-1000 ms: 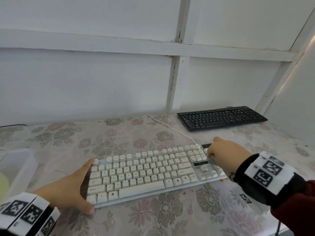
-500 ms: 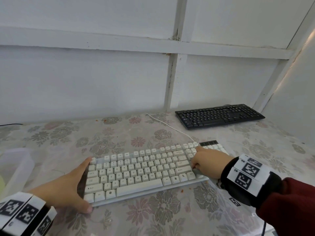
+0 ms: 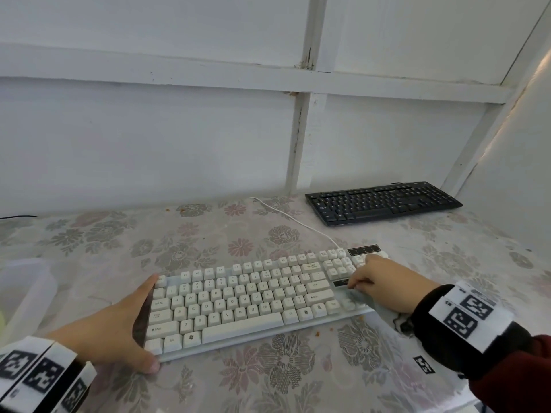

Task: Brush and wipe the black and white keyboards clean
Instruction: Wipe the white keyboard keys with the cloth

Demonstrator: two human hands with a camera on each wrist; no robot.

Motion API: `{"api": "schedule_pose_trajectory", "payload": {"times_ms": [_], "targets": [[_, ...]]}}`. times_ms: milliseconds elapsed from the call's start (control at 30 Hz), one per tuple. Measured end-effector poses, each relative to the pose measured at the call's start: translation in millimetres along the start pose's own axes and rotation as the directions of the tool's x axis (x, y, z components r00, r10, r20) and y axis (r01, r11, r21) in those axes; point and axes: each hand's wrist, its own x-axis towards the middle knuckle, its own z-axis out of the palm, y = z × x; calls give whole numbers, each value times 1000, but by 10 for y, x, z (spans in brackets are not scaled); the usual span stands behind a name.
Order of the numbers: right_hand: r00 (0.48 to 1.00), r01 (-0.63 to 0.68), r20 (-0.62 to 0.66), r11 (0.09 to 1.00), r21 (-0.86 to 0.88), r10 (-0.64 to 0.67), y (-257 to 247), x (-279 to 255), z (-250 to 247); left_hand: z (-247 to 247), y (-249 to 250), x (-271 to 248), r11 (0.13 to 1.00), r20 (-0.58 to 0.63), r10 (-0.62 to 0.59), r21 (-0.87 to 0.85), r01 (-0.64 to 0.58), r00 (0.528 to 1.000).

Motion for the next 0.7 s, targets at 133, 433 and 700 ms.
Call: {"api": "schedule_pose_trajectory", "payload": {"times_ms": [133,433,700], "targets": [[999,-35,-4,999,-3,35,141,-14,-20,4,-17,18,1000,-6,-16,7,16,1000],[991,-83,102,993,-82,91,132,90,-21,3,-95,55,1000,-9,21,-19,-21,1000],[987,-129,62,958,-257,150,62,89,-20,3,-115,85,1000,-5,18,-6,-18,1000]]}}
